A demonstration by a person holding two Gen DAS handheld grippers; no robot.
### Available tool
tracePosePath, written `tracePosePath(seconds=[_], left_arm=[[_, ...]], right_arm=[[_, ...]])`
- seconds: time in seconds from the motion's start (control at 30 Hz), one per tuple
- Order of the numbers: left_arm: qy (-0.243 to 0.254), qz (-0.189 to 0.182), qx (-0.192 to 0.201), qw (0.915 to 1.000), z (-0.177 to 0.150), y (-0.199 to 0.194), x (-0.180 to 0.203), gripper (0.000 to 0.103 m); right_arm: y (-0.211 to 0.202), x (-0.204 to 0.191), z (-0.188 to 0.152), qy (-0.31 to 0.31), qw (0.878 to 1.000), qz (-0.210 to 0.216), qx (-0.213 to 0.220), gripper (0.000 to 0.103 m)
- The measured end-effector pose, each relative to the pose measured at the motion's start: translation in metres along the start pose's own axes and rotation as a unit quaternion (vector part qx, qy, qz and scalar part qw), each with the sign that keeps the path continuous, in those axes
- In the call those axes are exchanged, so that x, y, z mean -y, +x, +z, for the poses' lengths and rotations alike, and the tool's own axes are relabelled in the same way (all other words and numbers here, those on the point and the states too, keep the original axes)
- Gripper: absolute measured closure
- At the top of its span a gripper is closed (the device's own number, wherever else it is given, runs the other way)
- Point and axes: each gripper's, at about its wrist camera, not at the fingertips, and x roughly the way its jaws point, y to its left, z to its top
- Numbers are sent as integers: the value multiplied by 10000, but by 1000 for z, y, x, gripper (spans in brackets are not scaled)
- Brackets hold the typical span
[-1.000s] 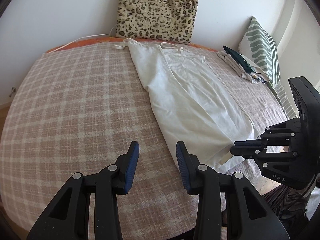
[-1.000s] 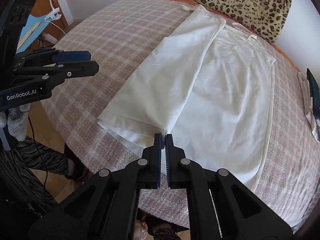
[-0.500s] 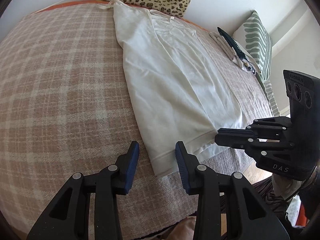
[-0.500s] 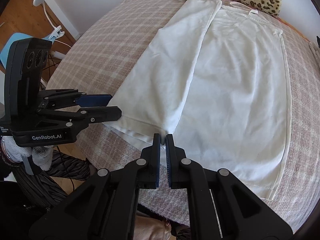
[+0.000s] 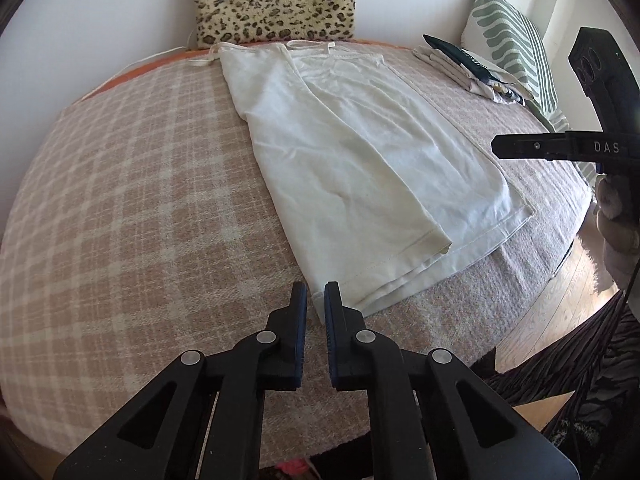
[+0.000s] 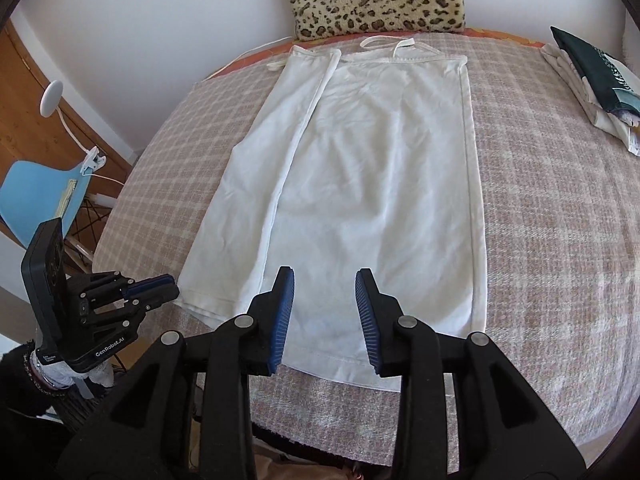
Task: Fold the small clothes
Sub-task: 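Move the left tool to the camisole's other side edge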
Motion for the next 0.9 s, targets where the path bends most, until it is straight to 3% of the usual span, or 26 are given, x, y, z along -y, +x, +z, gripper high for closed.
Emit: tracePosePath(seconds=[0.13,0.27,0.4,0.47,0.6,0.9], left_arm=[[132,159,329,9992,1,-16,6,78],[401,-31,711,9967,12,-21,26,78],[690,-509,836,9928,21,-16,53,78],[788,-618,787,9919,24,-11,69,78],[807,-959,692,9897,31,-2,98,78],[1222,-1657,380,9778,44,29,173,78]], right_arm=[[-22,27,7,293,9988,-136,366,69],[-40,50,16,582,9954,-201,730,69],[-57,69,21,786,9917,-208,1001,69],[-63,77,22,835,9905,-231,1072,69],[-71,93,23,947,9879,-292,1190,53],[-101,138,24,1349,9795,-118,1488,53]])
